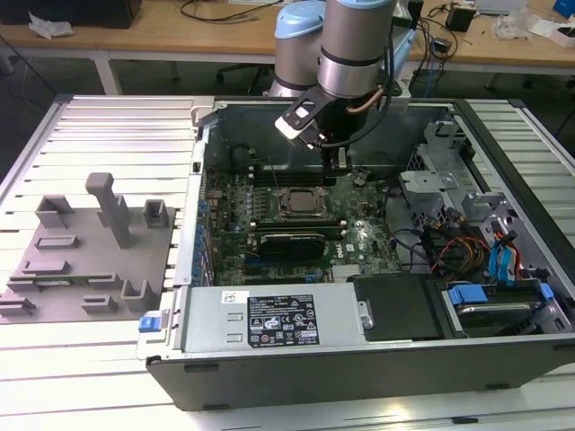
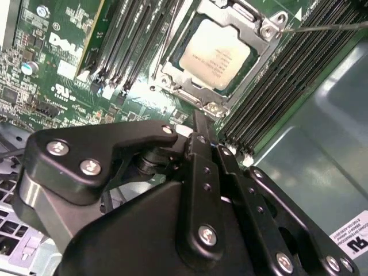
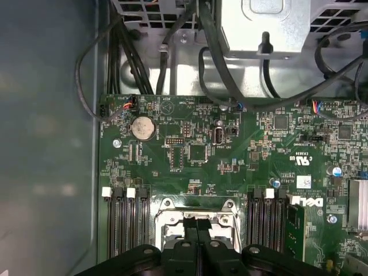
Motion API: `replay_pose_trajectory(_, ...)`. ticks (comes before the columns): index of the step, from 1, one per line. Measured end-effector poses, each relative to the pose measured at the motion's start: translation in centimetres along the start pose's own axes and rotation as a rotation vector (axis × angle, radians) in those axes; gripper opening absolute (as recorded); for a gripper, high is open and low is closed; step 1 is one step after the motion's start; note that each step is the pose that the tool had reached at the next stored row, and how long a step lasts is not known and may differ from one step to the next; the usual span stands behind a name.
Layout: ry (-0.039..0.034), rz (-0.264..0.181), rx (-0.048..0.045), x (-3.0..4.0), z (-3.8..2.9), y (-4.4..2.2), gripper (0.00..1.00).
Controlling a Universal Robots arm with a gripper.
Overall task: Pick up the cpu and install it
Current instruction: 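Close the cpu cover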
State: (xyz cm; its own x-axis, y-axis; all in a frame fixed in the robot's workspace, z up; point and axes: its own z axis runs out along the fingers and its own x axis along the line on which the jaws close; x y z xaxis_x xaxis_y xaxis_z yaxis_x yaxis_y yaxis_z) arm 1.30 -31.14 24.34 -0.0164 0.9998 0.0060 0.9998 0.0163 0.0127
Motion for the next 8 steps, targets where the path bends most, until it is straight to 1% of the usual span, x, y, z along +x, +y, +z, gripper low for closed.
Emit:
replay_pose_trajectory(1, 0.0001, 0.0, 0.0003, 0.0, 0.0, 0.0, 0.11)
replay_pose_trajectory(2, 0.0005, 0.0, 0.0106, 0.01, 0.02, 0.0, 0.11)
replay_pose_trajectory(3, 0.0001, 0.0, 0.0138, 0.0, 0.01, -0.01, 0.11)
replay_pose_trajectory(6, 0.0003, -0.003, 0.0159, 0.0, 0.01, -0.05, 0.11)
replay_pose_trajectory(8, 0.0005, -0.032, 0.016, 0.0, 0.03, -0.08, 0.11)
